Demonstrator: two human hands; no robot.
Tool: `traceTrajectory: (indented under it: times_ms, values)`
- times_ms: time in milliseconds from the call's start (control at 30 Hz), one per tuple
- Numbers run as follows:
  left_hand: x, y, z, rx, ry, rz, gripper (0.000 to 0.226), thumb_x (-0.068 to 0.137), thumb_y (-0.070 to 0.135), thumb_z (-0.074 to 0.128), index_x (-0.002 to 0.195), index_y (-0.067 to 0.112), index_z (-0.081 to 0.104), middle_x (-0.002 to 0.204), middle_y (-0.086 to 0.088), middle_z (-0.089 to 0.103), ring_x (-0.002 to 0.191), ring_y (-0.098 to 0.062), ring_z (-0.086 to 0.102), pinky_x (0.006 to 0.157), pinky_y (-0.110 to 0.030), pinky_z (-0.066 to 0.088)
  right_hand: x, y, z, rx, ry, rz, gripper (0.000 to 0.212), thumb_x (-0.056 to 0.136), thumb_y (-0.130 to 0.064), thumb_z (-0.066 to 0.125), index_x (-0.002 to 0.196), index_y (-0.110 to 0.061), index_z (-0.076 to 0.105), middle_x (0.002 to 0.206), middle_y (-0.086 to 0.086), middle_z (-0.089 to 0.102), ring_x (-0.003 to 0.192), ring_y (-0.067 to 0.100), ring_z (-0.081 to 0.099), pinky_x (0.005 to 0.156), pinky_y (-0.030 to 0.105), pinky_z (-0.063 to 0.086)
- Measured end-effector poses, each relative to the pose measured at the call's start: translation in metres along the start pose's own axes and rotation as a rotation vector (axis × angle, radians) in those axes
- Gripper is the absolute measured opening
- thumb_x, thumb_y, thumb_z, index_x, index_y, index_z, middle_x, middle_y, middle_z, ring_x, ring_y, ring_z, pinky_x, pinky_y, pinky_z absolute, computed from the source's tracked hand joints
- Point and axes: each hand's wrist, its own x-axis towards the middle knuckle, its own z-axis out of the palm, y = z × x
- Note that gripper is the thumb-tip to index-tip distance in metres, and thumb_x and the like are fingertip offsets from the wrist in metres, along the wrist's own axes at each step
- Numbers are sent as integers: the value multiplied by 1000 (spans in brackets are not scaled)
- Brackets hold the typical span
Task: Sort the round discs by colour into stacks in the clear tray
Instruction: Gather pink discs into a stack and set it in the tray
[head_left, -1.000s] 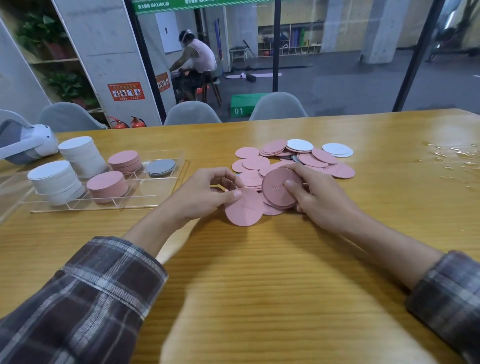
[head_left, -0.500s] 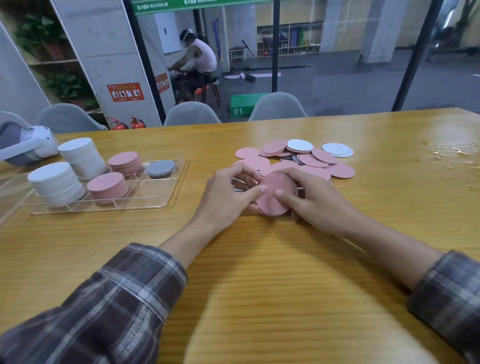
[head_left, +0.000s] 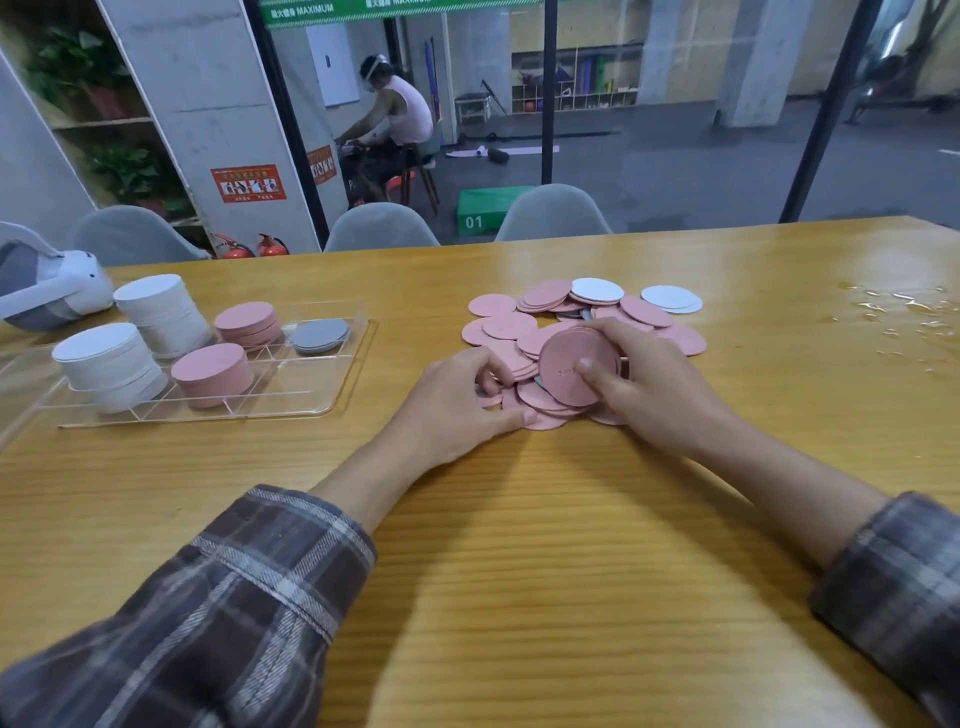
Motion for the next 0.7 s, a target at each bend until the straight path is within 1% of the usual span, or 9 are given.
traceTrajectory:
  times_ms: [33, 133, 267, 333, 400, 433, 500, 567, 700]
  values:
    - [0, 0, -2, -3, -23, -17, 38, 75, 39, 91, 102, 23, 70, 91, 9, 62, 71, 9, 52, 66, -9, 40, 0, 0, 0, -3, -2, -2, 31, 99, -19, 61, 130, -19, 61, 109, -9, 68, 101, 12, 61, 77, 18, 40]
    - [-1, -1, -7, 14, -79, -65, 39, 74, 41, 91, 104, 29, 70, 96, 11, 61, 73, 6, 53, 67, -11, 40, 0, -1, 1, -2, -7, 5, 31, 100, -19, 61, 130, -21, 61, 103, -12, 66, 96, 10, 59, 72, 6, 37]
    - [-2, -1, -18, 37, -181, -88, 46, 75, 44, 91, 115, 32, 72, 105, 12, 63, 86, 1, 57, 74, -11, 42, -2, -2, 1, 3, -9, 6, 29, 100, -18, 61, 128, -21, 61, 100, -14, 66, 94, 11, 61, 71, 6, 39]
    - [-6, -1, -23, 63, -223, -78, 49, 76, 43, 90, 121, 32, 72, 102, 19, 61, 88, 3, 58, 76, -9, 43, -2, -3, 1, 7, -9, 10, 29, 99, -17, 61, 128, -22, 61, 96, -18, 64, 90, 11, 61, 70, 7, 39]
    - [-7, -1, -25, 60, -237, -64, 47, 77, 42, 90, 121, 32, 74, 100, 19, 62, 89, 2, 59, 79, -12, 47, -2, -3, 1, 8, -10, 16, 28, 100, -17, 61, 127, -24, 61, 93, -20, 62, 85, 11, 61, 69, 8, 41]
    - [-7, -1, -25, 49, -240, -65, 46, 77, 41, 90, 120, 32, 75, 101, 17, 64, 90, -1, 60, 82, -16, 49, -2, -3, 1, 11, -14, 19, 27, 100, -18, 60, 126, -25, 61, 92, -21, 62, 83, 11, 63, 70, 11, 42]
    - [-7, -1, -26, 27, -252, -76, 43, 77, 40, 90, 117, 33, 76, 105, 13, 67, 94, -8, 61, 87, -22, 52, -2, -4, 1, 15, -22, 22, 28, 100, -18, 60, 127, -25, 60, 92, -21, 63, 84, 11, 65, 75, 23, 48]
    - [-6, -1, -28, -7, -279, -90, 41, 77, 37, 91, 114, 34, 75, 107, 11, 67, 93, -10, 61, 88, -24, 52, -2, -4, 1, 24, -25, 25, 29, 100, -18, 60, 128, -25, 60, 94, -19, 64, 88, 14, 66, 80, 30, 51]
    - [-7, 0, -34, -127, -333, -84, 33, 80, 17, 89, 107, 24, 72, 105, -6, 71, 84, -9, 60, 84, -24, 54, -3, -3, 2, 66, -27, 31, 29, 101, -19, 59, 129, -26, 60, 97, -14, 67, 89, 15, 68, 85, 42, 57]
